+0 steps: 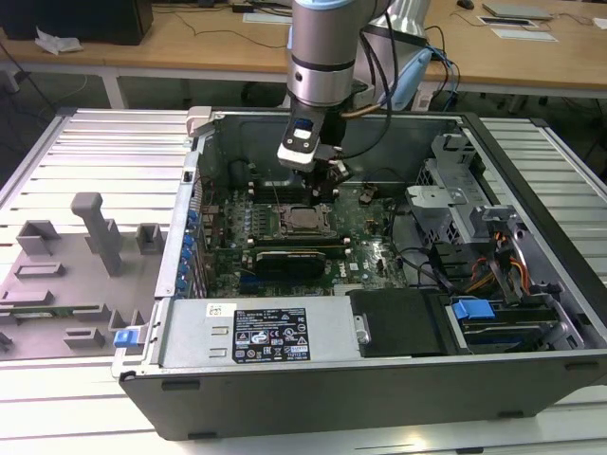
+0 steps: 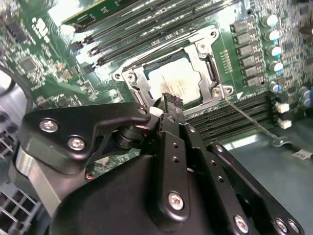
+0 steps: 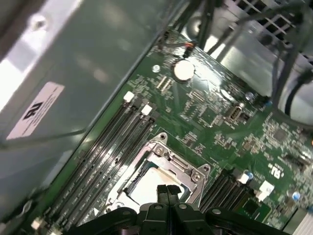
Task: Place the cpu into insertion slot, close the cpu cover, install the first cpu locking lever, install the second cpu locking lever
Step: 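Close the cpu cover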
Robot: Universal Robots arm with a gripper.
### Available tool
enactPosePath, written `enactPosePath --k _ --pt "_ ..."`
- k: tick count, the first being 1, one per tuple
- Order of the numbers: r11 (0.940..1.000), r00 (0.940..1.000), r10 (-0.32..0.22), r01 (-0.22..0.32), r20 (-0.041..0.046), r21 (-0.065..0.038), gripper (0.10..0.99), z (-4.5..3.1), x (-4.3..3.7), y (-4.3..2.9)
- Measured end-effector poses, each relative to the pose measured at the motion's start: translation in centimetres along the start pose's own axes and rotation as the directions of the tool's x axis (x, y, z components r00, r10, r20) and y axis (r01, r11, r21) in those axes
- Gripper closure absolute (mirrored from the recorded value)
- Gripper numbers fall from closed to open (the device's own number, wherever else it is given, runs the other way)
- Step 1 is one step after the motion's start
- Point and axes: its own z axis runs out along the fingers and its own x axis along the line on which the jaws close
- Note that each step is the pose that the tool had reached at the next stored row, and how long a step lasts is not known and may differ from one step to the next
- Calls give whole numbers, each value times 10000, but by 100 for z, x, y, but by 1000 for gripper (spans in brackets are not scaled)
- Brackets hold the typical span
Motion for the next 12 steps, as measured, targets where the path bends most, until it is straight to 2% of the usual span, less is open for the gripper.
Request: enactPosePath --k 3,6,8,10,12 --pt "9986 9986 -535 535 3 -19 980 0 1 1" --pt "9934 9934 -1147 1147 9 -39 980 0 1 1" --pt "9875 9875 -1573 1573 15 -53 980 0 2 1" --pt "9765 9765 -2153 2153 29 -65 980 1 2 2" --pt "9683 9683 -2498 2498 35 -74 980 1 2 2"
